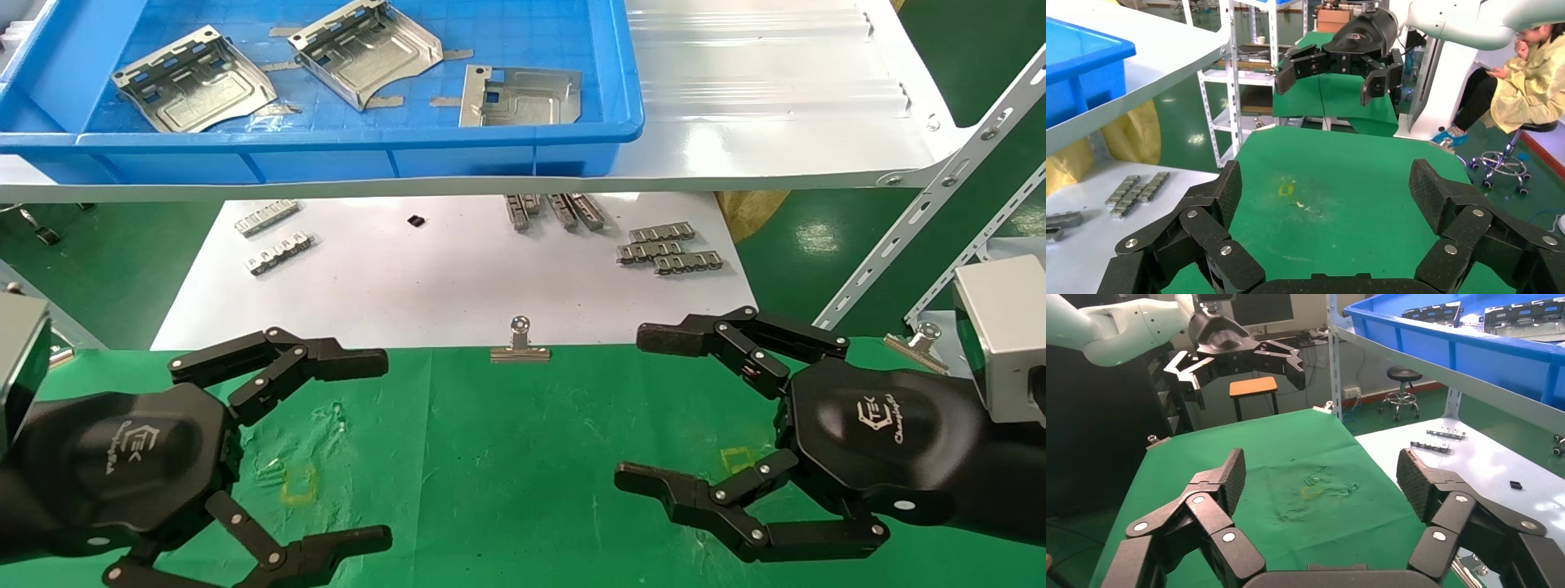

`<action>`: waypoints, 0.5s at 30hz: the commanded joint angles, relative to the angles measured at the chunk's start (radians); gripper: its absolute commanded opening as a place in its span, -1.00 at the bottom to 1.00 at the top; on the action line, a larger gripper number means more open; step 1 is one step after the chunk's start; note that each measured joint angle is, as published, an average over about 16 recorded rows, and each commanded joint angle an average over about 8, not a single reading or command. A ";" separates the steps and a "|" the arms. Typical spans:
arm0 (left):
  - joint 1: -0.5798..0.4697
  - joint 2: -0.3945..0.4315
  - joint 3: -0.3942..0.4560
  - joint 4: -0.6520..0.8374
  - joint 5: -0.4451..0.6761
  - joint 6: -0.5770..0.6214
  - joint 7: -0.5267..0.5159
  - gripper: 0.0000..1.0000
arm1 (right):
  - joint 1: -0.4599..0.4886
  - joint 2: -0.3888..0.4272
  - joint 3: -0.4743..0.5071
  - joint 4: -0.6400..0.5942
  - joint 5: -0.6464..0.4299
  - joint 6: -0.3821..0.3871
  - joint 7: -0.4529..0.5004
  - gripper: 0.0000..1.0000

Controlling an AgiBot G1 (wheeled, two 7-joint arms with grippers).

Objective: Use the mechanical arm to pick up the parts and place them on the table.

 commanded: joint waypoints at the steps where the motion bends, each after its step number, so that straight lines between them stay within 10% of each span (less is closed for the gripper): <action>1: 0.000 0.000 0.000 0.000 0.000 0.000 0.000 1.00 | 0.000 0.000 0.000 0.000 0.000 0.000 0.000 -1.00; 15: 0.000 0.000 0.000 0.000 0.000 0.000 0.000 1.00 | 0.000 0.000 0.000 0.000 0.000 0.000 0.000 -1.00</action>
